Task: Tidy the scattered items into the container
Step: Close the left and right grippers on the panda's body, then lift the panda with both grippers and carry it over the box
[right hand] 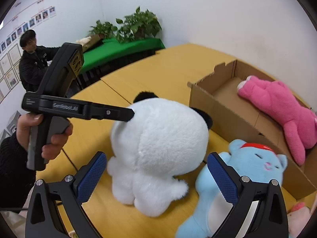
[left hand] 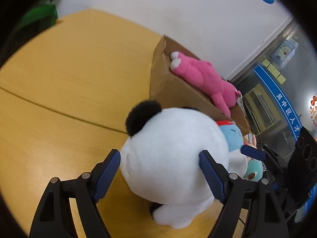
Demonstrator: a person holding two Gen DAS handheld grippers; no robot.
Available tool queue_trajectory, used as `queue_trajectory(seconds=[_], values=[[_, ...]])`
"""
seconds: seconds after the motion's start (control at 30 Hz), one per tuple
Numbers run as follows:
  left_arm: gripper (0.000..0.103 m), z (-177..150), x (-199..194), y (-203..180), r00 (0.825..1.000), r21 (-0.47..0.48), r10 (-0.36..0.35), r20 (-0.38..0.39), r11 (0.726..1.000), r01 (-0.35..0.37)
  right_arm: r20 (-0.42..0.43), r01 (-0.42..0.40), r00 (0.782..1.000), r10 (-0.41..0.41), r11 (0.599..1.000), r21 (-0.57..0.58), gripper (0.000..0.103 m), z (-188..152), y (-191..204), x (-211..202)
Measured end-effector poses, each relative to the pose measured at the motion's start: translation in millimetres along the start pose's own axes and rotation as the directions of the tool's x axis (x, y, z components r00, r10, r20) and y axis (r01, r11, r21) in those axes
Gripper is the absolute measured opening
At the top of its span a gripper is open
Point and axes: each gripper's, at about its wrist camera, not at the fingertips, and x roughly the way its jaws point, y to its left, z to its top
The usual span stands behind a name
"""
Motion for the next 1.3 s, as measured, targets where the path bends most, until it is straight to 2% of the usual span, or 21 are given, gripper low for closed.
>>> queue_trajectory(seconds=[0.03, 0.1, 0.13, 0.17, 0.23, 0.27, 0.3, 0.4, 0.47, 0.53, 0.67, 0.77, 0.87, 1.03, 1.17, 1.23, 1.3], values=[[0.081, 1, 4, 4, 0.999, -0.015, -0.042, -0.012, 0.999, 0.042, -0.02, 0.012, 1.0, -0.012, 1.0, 0.005, 0.103, 1, -2, 12], [0.081, 2, 9, 7, 0.997, -0.023, -0.073, -0.029, 0.997, 0.073, -0.063, 0.051, 0.997, -0.051, 0.999, 0.008, 0.103, 4, -7, 37], [0.081, 2, 12, 9, 0.996, -0.023, -0.083, -0.037, 0.996, 0.082, -0.076, 0.041, 0.996, -0.04, 0.999, 0.014, 0.103, 4, -8, 45], [0.081, 2, 14, 11, 0.994, -0.028, -0.102, -0.044, 0.995, 0.101, -0.089, -0.003, 0.996, 0.006, 0.999, 0.035, 0.103, 5, -10, 53], [0.081, 3, 19, 16, 0.989, -0.049, -0.137, -0.058, 0.99, 0.134, -0.095, -0.014, 0.995, 0.018, 0.999, 0.039, 0.103, 6, -7, 61], [0.081, 2, 20, 19, 0.987, -0.062, -0.148, -0.058, 0.988, 0.145, -0.091, -0.005, 0.996, 0.007, 1.0, 0.019, 0.103, 6, -2, 64], [0.074, 2, 20, 21, 0.985, -0.076, -0.163, -0.053, 0.984, 0.159, -0.087, 0.002, 0.996, -0.001, 1.0, 0.016, 0.102, 5, -1, 64], [0.062, -1, 16, 16, 0.983, -0.064, -0.183, -0.029, 0.981, 0.181, -0.058, 0.015, 0.998, -0.012, 0.998, 0.054, 0.089, 1, -2, 60], [0.057, -2, 13, 10, 0.982, -0.06, -0.188, -0.027, 0.981, 0.186, -0.026, 0.026, 0.999, -0.025, 0.998, 0.057, 0.078, -5, 2, 52], [0.051, -3, 10, 0, 0.981, -0.035, -0.19, -0.029, 0.981, 0.189, -0.001, 0.029, 1.0, -0.029, 0.997, 0.076, 0.075, -11, 3, 43], [0.047, 9, -5, -33, 0.979, 0.044, -0.204, 0.002, 0.978, 0.204, 0.064, 0.01, 0.998, -0.02, 0.988, 0.152, 0.072, -11, -4, 20], [0.046, 37, -23, -70, 0.97, 0.138, -0.241, 0.045, 0.963, 0.233, 0.17, 0.015, 0.984, -0.046, 0.984, 0.178, 0.072, 4, -10, -14], [0.046, 76, -33, -117, 0.965, 0.256, -0.255, 0.06, 0.938, 0.232, 0.271, 0.063, 0.956, -0.11, 0.982, 0.176, 0.072, 33, -22, -55], [0.047, 141, -30, -185, 0.962, 0.393, -0.263, 0.074, 0.894, 0.214, 0.362, 0.157, 0.907, -0.217, 0.97, 0.187, 0.072, 85, -56, -93], [0.047, 184, -8, -212, 0.961, 0.415, -0.267, 0.076, 0.885, 0.213, 0.392, 0.205, 0.879, -0.273, 0.957, 0.207, 0.072, 124, -90, -96], [0.046, 198, 11, -216, 0.966, 0.401, -0.253, 0.062, 0.892, 0.208, 0.389, 0.214, 0.874, -0.29, 0.95, 0.229, 0.072, 133, -106, -84], [0.046, 207, 37, -213, 0.973, 0.374, -0.228, 0.036, 0.906, 0.199, 0.371, 0.204, 0.88, -0.295, 0.942, 0.266, 0.072, 136, -121, -65]])
